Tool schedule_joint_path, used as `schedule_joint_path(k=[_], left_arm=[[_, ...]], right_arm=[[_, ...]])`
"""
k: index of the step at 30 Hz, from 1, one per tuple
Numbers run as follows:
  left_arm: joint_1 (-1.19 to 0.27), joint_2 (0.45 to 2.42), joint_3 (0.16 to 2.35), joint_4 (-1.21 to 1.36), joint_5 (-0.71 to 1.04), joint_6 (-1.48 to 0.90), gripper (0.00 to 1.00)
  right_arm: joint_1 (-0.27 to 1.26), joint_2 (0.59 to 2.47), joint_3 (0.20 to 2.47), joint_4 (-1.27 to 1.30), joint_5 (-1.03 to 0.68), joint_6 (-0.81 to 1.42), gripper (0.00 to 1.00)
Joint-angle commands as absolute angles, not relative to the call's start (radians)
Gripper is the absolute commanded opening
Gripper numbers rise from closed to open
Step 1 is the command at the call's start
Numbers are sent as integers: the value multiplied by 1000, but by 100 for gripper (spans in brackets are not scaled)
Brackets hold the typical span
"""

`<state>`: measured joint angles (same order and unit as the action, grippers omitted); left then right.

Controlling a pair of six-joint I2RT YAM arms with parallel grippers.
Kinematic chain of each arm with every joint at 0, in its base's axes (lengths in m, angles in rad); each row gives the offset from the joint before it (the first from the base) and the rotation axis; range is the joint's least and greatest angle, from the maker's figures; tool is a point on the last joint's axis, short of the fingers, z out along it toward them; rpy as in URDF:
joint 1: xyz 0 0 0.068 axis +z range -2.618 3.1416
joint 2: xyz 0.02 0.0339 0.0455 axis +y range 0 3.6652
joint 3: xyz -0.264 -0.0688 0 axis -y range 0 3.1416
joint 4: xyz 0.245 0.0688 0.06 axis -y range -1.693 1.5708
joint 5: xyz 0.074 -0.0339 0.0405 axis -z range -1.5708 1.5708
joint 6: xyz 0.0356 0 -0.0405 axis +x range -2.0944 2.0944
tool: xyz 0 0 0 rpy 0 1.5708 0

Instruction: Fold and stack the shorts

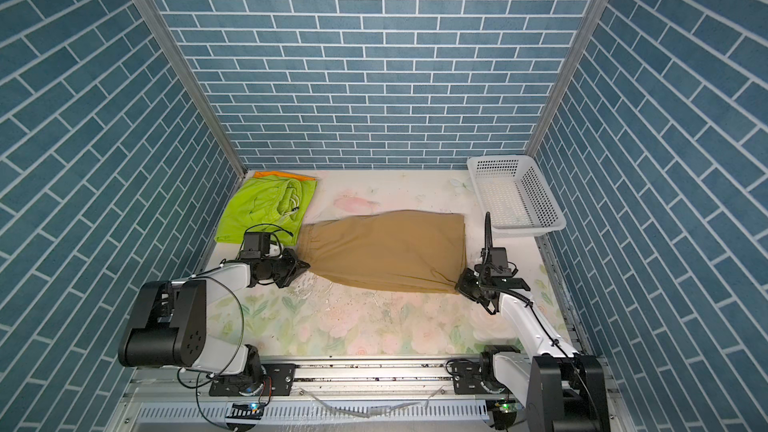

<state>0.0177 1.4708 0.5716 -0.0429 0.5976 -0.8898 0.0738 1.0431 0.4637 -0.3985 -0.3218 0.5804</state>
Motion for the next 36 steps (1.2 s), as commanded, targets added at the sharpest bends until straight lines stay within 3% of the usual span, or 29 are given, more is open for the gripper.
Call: schedule_joint_path(k=[1, 9, 17, 21, 23, 27, 30, 33, 36], left_arm=[[54, 1459, 568, -28, 561, -876, 0], [55, 1421, 574, -74, 561, -860, 0], [55, 1460, 476, 15, 596, -890, 13], [55, 1438, 488, -5, 610, -882, 35], [55, 1411, 511, -32, 615, -870, 50], [55, 1325, 652, -246, 535, -760, 99], [55, 1288, 765, -360, 467, -704, 100], [35, 1343, 833, -322, 544, -744, 100], [-41, 1425, 877, -237, 593, -798, 100]], right_arm=[[66, 985, 466, -441, -226, 606, 0], [60, 909, 476, -503, -175, 599, 0], [58, 985, 445, -477, -173, 619, 30], [53, 976, 483, -503, -161, 608, 45], [52, 976, 508, -508, -163, 604, 53], [53, 986, 574, -517, -173, 603, 69], [53, 1014, 635, -503, -195, 593, 85], [58, 1066, 677, -436, -261, 606, 98], [114, 1143, 707, -305, -320, 653, 99]])
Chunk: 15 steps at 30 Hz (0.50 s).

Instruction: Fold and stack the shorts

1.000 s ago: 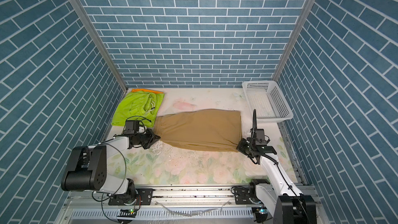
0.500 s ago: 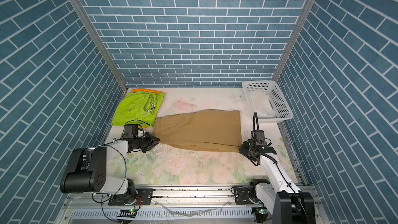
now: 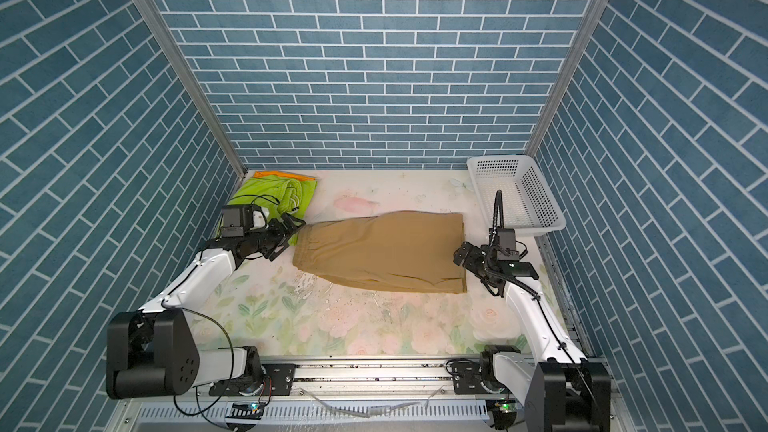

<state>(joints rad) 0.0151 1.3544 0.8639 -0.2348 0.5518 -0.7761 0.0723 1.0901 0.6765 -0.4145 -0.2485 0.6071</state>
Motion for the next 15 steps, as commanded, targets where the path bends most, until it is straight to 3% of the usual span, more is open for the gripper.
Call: schedule_joint_path(k=[1, 6, 15], left_arm=[[-74, 1452, 898, -220, 584, -804, 100], [-161, 1629, 996, -130, 570, -862, 100], [-144, 1859, 1144, -117, 529, -847, 99]], right_arm=[[154, 1184, 728, -261, -330, 666, 99], [300, 1476, 861, 22, -453, 772, 99], [467, 1910, 1186, 282, -541, 900, 98]])
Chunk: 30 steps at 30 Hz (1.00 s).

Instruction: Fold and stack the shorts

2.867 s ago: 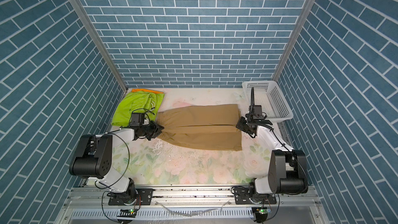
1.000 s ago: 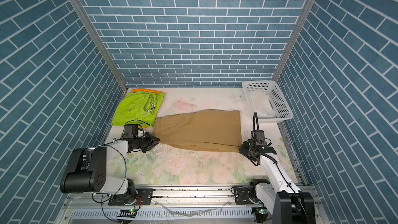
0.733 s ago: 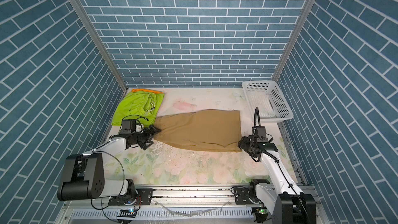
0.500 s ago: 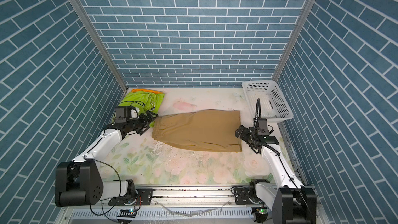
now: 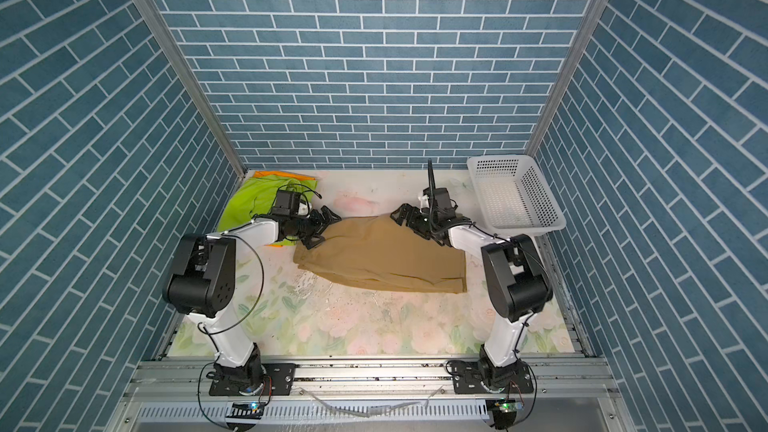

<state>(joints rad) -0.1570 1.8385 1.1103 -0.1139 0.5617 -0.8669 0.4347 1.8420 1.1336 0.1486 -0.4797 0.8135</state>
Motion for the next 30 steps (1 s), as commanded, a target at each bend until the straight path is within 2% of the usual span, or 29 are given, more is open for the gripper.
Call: schedule_joint_path(k=[1, 7, 15, 21, 30], left_arm=[[-136, 1871, 1145, -119, 527, -841, 100], [-90, 1893, 1085, -126, 517, -816, 100], [-92, 1860, 1001, -115, 516, -798, 100], [-182, 1802, 1023, -186, 518, -777, 100], [-295, 1645, 1011, -256, 464, -803, 99]], right_arm=[[477, 1949, 1208, 294, -545, 905, 98], [450, 2072, 1271, 249, -546, 837, 99], [324, 2062, 1283, 153, -553, 690, 98], [293, 1887, 1268, -16, -530, 559, 98], [301, 1548, 861, 8, -494, 612, 99]])
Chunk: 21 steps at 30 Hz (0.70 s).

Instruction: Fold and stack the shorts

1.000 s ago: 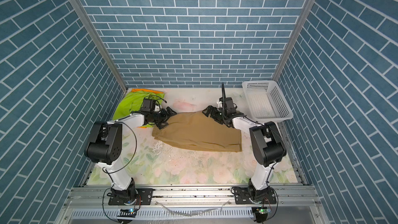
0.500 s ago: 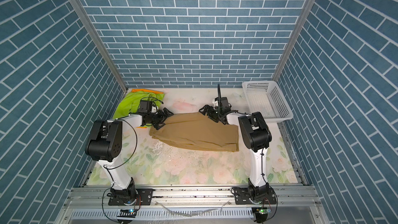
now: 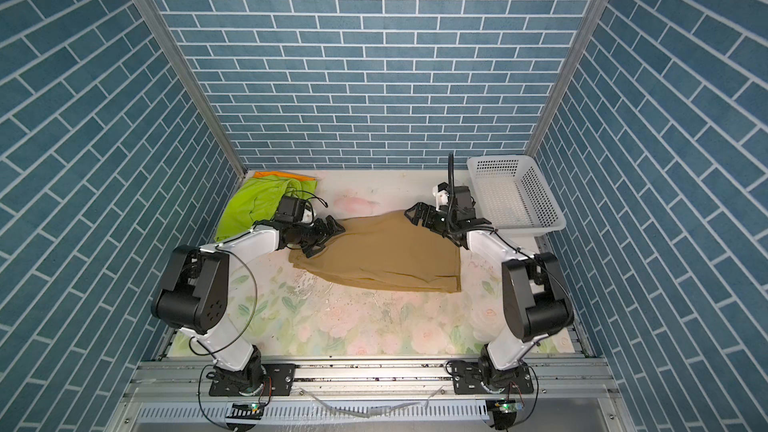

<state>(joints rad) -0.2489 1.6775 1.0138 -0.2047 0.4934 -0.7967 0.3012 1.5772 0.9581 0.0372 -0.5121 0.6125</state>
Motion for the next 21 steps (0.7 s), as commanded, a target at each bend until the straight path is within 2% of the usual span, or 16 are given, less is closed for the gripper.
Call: schedule_joint_path(k=[1, 10, 21], left_arm=[[-327, 1646, 1011, -242, 464, -821, 100], [-506, 1681, 886, -72, 448, -954, 100], [-689, 1763, 834, 4, 428, -1023, 100]], right_arm=[[303, 1520, 820, 13, -494, 621, 99], [299, 1351, 596, -54, -435, 623, 99], [153, 1360, 586, -232, -362, 552, 98]])
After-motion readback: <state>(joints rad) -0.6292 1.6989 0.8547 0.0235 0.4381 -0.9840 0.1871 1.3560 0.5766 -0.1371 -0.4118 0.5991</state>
